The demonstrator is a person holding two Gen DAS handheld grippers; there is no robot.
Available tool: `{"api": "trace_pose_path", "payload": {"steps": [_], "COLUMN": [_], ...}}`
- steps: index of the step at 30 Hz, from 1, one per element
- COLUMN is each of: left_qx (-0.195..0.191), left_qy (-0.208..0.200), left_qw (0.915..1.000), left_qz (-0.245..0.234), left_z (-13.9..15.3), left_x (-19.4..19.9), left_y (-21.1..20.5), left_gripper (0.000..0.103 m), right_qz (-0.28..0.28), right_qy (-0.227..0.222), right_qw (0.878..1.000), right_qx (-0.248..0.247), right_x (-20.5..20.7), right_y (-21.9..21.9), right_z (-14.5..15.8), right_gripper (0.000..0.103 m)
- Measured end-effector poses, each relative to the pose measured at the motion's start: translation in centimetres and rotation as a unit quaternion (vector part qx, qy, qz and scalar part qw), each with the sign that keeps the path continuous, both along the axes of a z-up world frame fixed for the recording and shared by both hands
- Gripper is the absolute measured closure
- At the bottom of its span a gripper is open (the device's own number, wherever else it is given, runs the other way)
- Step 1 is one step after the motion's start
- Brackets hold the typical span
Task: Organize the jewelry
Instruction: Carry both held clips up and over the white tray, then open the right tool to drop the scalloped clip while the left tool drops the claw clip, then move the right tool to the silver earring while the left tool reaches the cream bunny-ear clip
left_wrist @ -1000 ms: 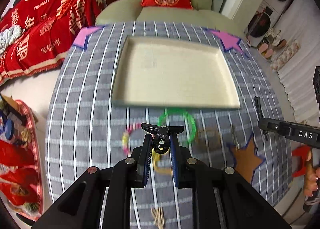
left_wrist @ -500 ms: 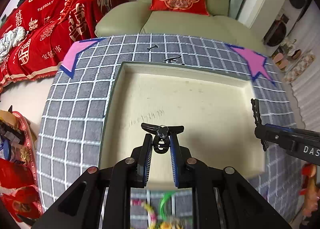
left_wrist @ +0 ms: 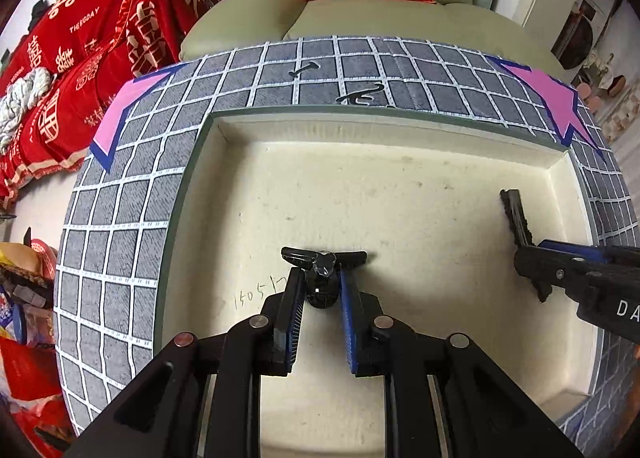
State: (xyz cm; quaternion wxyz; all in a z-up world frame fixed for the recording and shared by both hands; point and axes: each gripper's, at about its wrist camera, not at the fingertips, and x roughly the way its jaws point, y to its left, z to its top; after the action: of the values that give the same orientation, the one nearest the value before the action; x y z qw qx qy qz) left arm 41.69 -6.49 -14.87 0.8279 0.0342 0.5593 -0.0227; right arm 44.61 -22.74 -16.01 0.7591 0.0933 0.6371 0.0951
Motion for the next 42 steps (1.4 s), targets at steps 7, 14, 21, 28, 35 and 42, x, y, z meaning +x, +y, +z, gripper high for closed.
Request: {"api": "trace_pose_path", "payload": {"steps": [7,14,21,28,35,42], "left_qx": [0.021,0.006,0.012,-0.001,0.006,-0.003], "left_qy": [0.008,0.009,-0.028,-0.05,-0.043,0.0], "left_qw": [0.9997,0.9999,0.9994,0.9987,0.9991,0.9998], "left_qz": [-0.002,0.012,0.013,0.013,-0.002,0.018], "left_z": [0.1,0.9,3.1,5.9,7.7,6.5], "left_x": [0.2,0.0,-0.7,-3.0,-9.4,-17.6], "left_y": [-0.6,0.0,-0.2,0.7,2.5,5.8], "left_gripper": [0.077,0.051,0.0,0.0,0.0,0.0], "right_qz": [0.003,-0.015,-0.026,-0.044,-0.046,-0.021], "right_qy": [0.005,-0.006,-0.036,-0.058,-0.056,-0.038], "right_qw": [1.0,0.999,0.997,0.994,0.994,0.998], "right_qx": [0.01,0.045,0.07,0.087,0.081,0.052], "right_x": [0.4,0.3,-0.6,-3.4,-8.8,-15.4], "right_y": [0.2,-1.0,-1.8,-2.9,-3.4,-2.2], "right_z": [-0.1,1.4,4.8,8.2,10.0,9.7], "right_gripper": [0.044,0.035,0.034,0.02,0.02,0.02]}}
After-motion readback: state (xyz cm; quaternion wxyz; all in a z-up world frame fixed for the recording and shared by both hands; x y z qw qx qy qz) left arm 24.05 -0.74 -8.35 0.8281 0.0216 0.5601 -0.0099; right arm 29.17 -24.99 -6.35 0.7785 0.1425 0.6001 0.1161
